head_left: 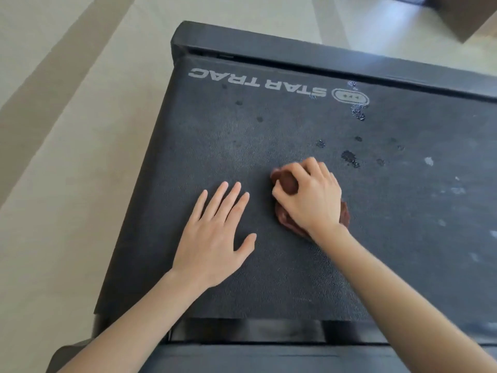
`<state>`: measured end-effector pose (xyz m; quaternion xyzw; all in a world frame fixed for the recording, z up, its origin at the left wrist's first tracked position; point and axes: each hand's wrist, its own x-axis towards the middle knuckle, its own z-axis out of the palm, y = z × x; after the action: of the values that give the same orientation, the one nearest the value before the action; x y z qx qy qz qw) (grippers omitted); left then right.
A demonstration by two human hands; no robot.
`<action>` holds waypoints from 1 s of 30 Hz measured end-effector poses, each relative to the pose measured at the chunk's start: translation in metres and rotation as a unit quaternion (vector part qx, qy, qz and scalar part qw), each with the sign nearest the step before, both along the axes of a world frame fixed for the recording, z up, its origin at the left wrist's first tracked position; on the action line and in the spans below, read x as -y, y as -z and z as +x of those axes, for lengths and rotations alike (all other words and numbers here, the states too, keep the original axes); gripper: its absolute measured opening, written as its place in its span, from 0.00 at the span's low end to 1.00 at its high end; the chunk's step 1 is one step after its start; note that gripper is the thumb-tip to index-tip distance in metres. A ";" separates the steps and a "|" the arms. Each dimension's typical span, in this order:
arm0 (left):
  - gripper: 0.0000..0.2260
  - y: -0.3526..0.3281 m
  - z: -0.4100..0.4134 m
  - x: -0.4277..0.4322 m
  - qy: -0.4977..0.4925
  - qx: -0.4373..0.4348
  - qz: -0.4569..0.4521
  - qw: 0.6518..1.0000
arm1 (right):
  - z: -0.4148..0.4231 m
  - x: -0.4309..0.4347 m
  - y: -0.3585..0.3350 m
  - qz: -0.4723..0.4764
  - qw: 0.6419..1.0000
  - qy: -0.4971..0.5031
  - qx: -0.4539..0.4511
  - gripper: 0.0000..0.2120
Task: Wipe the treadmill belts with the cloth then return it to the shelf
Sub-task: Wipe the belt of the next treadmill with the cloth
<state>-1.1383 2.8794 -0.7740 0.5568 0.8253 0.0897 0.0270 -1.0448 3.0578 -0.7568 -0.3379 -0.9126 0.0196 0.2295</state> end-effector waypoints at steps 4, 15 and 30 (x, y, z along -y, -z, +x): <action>0.31 -0.004 0.001 0.000 -0.004 0.001 -0.002 1.000 | -0.040 -0.042 -0.002 -0.009 0.998 0.047 0.028 0.16; 0.31 -0.006 0.002 0.004 0.004 -0.006 -0.018 1.000 | 0.120 0.094 -0.004 -0.033 0.999 0.018 0.002 0.13; 0.30 -0.003 0.043 -0.040 0.078 0.003 0.017 0.997 | 0.038 -0.068 -0.004 -0.027 0.991 0.130 0.030 0.16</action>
<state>-1.0957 2.9198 -0.7714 0.6196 0.7776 0.1031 0.0274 -1.0066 3.1255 -0.7525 -0.4599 -0.8666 0.0046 0.1936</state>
